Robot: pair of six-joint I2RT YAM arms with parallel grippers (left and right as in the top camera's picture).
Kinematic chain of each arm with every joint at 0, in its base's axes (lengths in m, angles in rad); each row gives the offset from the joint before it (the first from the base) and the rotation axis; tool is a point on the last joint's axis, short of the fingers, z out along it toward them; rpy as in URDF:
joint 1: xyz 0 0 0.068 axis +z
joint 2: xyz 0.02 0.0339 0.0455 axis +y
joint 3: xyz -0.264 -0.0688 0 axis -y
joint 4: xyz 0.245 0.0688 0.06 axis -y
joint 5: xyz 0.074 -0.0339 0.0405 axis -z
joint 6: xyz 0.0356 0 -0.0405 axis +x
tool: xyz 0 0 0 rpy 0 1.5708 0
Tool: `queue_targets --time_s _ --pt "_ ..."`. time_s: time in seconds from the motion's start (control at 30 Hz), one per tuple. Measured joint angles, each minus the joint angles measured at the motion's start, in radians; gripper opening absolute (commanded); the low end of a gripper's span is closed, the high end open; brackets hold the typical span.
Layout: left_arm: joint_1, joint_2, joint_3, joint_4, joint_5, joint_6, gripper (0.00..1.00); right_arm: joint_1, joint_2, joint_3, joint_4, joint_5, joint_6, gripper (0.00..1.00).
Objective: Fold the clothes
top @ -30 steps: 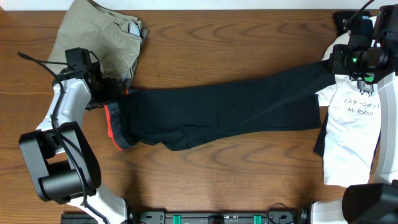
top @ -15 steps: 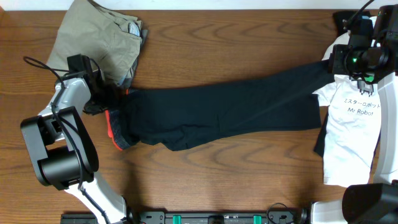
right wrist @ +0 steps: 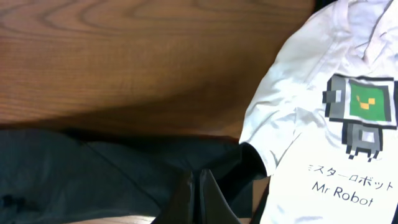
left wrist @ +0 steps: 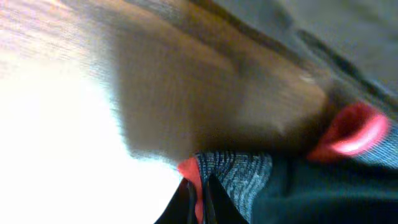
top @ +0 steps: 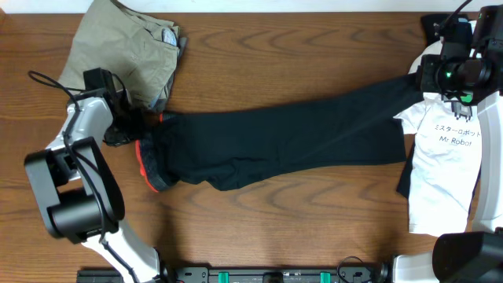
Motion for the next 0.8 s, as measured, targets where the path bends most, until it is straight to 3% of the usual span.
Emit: queue_targets --time_s 0.23,0.47,0.8 --pt "-0.01 -0.283 0.134 -0.066 0.008 -0.04 0.06 0.0 0.0 0.004 0.037 -0.003 0.0 0.01" --pt "-0.06 -0.62 0.206 0.071 0.027 -0.049 0.06 -0.012 0.004 0.132 0.063 -0.003 0.0 0.01" --pt "-0.107 -0.685 0.21 0.139 0.026 -0.097 0.06 -0.054 0.004 0.377 -0.018 -0.003 -0.009 0.01"
